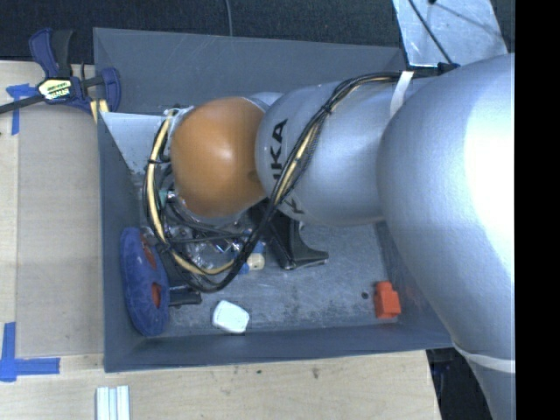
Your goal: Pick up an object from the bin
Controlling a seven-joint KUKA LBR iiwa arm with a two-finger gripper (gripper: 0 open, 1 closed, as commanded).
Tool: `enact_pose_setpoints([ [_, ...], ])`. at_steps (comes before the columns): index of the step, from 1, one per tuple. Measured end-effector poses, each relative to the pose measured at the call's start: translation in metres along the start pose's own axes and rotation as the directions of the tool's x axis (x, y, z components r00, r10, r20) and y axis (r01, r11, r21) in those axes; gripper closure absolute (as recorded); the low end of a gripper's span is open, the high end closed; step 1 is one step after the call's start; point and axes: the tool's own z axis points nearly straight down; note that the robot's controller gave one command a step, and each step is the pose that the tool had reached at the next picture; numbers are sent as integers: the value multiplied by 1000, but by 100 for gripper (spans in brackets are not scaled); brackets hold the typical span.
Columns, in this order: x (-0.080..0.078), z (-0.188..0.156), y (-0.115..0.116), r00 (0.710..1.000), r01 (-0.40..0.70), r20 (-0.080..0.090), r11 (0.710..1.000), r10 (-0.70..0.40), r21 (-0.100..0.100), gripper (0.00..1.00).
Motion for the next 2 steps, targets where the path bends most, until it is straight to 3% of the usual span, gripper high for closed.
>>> enact_pose_setpoints([
  [1,16,31,-39,752,660,5,752,-660,-2,0],
  [2,1,26,9,615,789,-2,615,-789,9,0],
])
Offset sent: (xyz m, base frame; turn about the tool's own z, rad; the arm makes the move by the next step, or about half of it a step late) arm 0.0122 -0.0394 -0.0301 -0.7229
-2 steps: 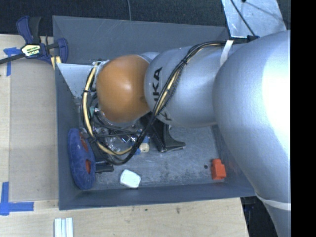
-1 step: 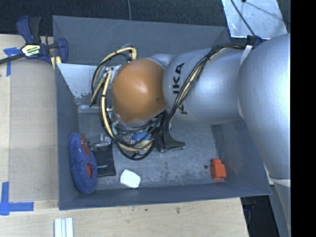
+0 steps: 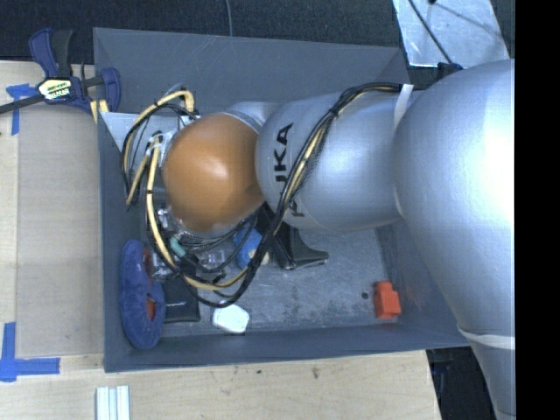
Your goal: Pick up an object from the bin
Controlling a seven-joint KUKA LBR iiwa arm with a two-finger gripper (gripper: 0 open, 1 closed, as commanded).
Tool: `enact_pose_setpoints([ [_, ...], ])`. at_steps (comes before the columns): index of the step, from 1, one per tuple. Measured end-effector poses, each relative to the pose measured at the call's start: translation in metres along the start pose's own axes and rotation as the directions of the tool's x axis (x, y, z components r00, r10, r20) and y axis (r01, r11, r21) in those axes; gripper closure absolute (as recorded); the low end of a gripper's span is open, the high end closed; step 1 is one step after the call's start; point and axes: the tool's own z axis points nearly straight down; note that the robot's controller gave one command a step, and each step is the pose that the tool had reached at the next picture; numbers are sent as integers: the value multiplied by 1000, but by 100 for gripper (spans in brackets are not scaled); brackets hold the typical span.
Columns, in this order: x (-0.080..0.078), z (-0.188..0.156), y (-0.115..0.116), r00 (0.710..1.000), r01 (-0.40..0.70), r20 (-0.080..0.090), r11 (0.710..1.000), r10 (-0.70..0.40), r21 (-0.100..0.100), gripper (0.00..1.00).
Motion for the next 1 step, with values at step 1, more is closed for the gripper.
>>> enact_pose_setpoints([
  [1,-4,1,3,1000,2,7,1000,-2,-7,100],
])
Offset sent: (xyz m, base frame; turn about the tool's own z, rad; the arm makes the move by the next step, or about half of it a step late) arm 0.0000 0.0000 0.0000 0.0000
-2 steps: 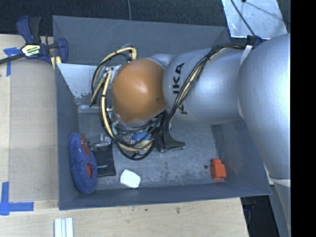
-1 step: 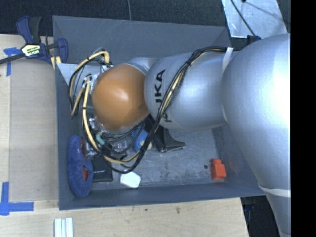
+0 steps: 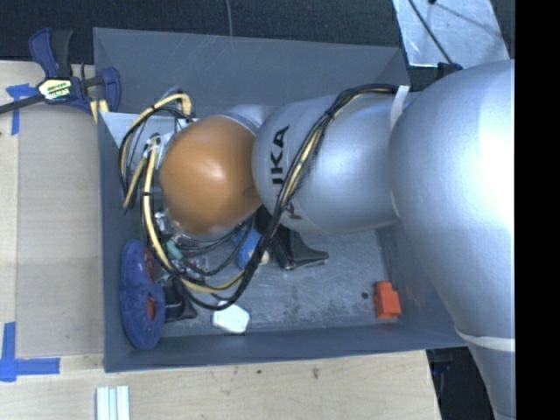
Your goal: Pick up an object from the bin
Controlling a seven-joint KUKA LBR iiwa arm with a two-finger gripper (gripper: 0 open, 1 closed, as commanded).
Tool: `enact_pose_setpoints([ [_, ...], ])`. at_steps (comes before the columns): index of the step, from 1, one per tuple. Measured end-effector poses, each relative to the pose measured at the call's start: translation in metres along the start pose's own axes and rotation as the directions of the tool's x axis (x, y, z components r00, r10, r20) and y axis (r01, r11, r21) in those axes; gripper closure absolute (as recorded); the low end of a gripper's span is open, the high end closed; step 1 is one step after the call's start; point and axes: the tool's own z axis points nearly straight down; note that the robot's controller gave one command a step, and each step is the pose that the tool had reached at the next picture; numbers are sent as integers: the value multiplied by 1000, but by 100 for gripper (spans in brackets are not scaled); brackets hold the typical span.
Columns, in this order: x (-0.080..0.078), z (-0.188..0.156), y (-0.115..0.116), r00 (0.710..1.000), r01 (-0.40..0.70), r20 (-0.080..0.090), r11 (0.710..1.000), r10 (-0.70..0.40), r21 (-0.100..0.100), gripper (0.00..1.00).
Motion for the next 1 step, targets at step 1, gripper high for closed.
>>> enact_pose_setpoints([
  [1,0,-3,-1,1000,-4,2,1000,4,-3,100],
])
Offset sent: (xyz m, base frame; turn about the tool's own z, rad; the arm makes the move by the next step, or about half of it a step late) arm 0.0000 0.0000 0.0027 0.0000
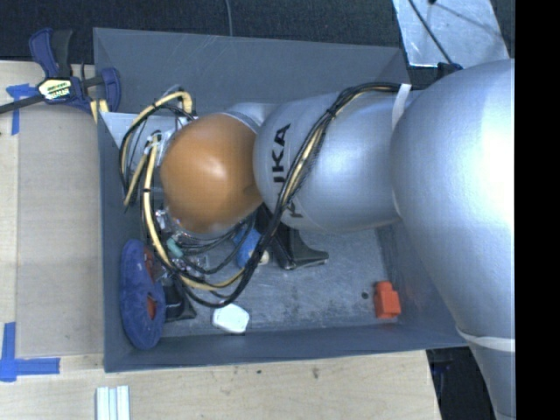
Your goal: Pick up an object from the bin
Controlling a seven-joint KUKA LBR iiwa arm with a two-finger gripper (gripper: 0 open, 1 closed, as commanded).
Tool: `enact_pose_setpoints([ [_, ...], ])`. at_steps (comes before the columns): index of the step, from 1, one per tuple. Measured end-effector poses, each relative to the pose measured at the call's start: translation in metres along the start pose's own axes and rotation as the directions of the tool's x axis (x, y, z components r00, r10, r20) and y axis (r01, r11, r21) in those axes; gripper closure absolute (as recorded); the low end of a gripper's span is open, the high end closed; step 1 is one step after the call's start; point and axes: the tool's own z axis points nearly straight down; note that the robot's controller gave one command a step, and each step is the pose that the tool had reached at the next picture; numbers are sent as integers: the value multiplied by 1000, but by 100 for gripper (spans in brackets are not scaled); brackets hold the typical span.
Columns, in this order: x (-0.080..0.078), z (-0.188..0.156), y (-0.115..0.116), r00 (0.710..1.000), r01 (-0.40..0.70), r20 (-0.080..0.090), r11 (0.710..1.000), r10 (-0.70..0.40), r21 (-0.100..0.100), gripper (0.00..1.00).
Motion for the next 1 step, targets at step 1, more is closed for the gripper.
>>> enact_pose_setpoints([
  [1,-1,-56,-2,1000,-3,2,1000,3,4,100],
])
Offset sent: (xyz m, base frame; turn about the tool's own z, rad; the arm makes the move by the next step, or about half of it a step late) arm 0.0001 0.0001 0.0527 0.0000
